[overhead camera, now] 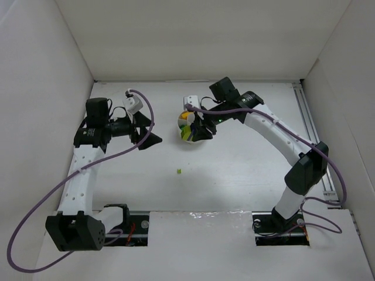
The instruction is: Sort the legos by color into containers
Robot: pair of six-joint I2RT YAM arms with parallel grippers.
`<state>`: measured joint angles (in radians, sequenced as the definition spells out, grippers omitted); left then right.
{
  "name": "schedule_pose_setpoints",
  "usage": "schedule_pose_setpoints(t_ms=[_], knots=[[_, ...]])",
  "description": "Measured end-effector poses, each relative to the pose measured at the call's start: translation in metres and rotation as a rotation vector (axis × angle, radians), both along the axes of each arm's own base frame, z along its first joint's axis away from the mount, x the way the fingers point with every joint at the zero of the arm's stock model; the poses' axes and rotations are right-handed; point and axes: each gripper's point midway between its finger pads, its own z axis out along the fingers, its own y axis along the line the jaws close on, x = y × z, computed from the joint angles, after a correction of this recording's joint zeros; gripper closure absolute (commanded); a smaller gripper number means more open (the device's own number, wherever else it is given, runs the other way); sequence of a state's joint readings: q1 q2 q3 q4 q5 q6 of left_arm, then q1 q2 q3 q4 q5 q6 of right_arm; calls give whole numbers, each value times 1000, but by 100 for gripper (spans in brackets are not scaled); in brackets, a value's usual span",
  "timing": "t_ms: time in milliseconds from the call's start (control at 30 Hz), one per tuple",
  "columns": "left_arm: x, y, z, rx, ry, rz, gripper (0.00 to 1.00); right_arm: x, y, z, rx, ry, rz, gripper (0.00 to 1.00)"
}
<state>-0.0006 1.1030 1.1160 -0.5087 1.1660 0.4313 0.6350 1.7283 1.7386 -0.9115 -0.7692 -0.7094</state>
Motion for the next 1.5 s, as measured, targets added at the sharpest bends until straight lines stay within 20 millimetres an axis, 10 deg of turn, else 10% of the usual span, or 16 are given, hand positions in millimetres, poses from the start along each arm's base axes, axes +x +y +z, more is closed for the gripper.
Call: schedule_pose_setpoints(t_ms=[1500], knots=[[-19,-61,-2,-147,-65,-155,41,-34,43,29,59,9,71,96]])
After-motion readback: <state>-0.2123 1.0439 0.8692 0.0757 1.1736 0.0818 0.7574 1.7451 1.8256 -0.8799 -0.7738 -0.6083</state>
